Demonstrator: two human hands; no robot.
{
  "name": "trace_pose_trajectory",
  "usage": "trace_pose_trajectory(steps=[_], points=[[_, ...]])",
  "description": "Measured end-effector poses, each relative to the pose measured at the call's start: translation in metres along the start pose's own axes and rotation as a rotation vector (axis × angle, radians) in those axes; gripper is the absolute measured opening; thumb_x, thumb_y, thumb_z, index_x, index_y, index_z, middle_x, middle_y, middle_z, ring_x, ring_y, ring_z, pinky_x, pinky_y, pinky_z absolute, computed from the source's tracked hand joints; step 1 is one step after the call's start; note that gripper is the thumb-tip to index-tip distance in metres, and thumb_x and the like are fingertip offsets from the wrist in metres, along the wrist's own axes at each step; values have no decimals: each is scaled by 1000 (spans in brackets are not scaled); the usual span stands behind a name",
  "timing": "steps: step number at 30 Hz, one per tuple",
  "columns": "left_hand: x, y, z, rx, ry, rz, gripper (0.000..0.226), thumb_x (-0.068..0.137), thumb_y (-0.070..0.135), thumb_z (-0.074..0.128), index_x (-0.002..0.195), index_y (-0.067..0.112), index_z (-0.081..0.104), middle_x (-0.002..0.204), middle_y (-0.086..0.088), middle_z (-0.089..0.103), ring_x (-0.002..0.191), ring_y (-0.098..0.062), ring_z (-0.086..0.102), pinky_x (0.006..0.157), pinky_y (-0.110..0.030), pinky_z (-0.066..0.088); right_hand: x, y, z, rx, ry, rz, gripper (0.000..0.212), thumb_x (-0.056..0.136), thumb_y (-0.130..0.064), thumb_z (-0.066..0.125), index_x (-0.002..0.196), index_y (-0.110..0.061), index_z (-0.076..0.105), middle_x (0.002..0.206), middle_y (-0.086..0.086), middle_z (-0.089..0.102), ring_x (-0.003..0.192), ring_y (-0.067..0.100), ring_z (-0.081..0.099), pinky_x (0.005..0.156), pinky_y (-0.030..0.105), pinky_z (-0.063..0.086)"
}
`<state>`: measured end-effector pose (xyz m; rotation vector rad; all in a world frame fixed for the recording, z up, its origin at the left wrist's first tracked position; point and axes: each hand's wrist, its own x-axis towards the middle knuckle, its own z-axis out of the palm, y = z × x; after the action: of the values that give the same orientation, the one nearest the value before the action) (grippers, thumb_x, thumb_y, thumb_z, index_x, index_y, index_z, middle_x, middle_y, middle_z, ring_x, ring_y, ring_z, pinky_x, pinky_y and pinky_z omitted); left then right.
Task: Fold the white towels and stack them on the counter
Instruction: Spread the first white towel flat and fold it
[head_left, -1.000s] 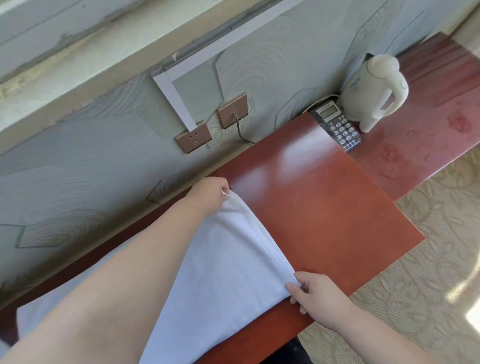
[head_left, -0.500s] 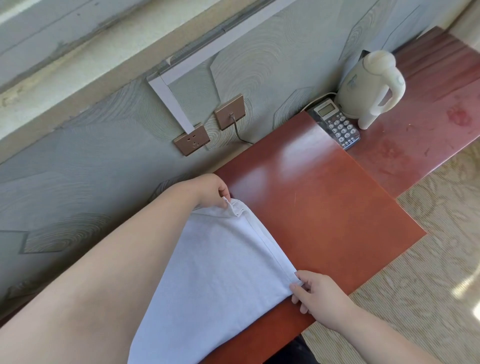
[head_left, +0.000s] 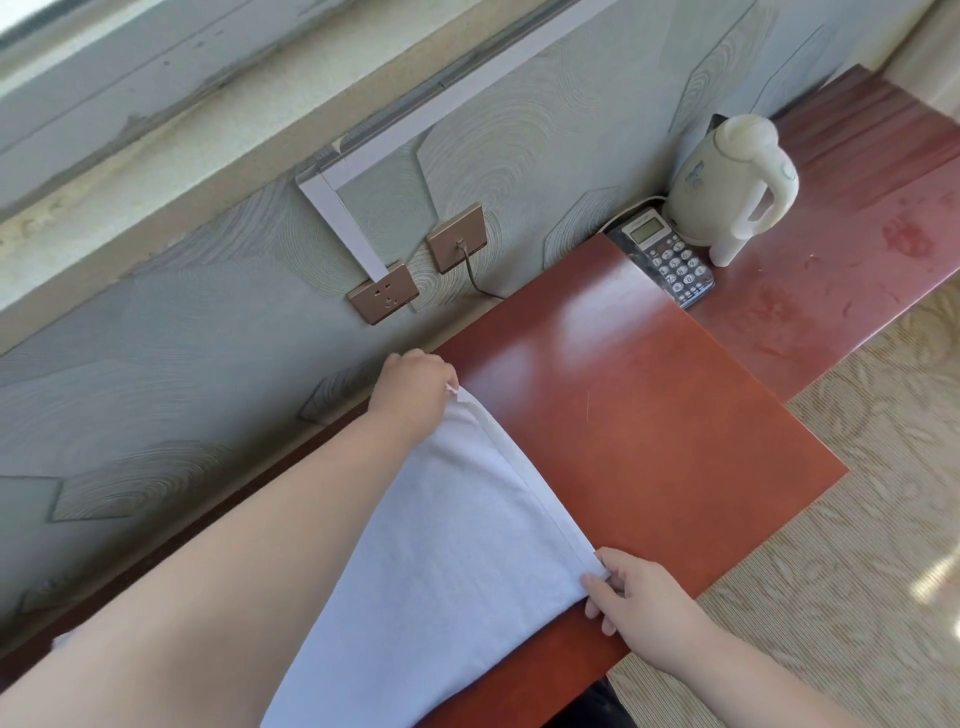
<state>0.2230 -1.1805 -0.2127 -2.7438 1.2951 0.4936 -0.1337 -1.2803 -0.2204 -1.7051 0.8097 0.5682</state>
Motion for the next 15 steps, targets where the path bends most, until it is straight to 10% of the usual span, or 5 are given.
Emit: trace_pose_trajectory(steps=[11,15], points=[[2,5,30,-36,138,-189,15,101,36,59,105,22,62,108,-3,62,103,-30,60,84,-42,38,5,14,7,0,119,11,10,92,-39,54,86,-36,61,79,-9,74,62,9,70,56,23,52],[-24,20,41,-105,328,-273,48,92,36,66,135,16,56,146,-9,48,129,-32,50,100,-47,38,7,14,13,-20,217,24,20,93,-47,56,81,-31,59,72,-6,72,57,7,67,54,29,51]])
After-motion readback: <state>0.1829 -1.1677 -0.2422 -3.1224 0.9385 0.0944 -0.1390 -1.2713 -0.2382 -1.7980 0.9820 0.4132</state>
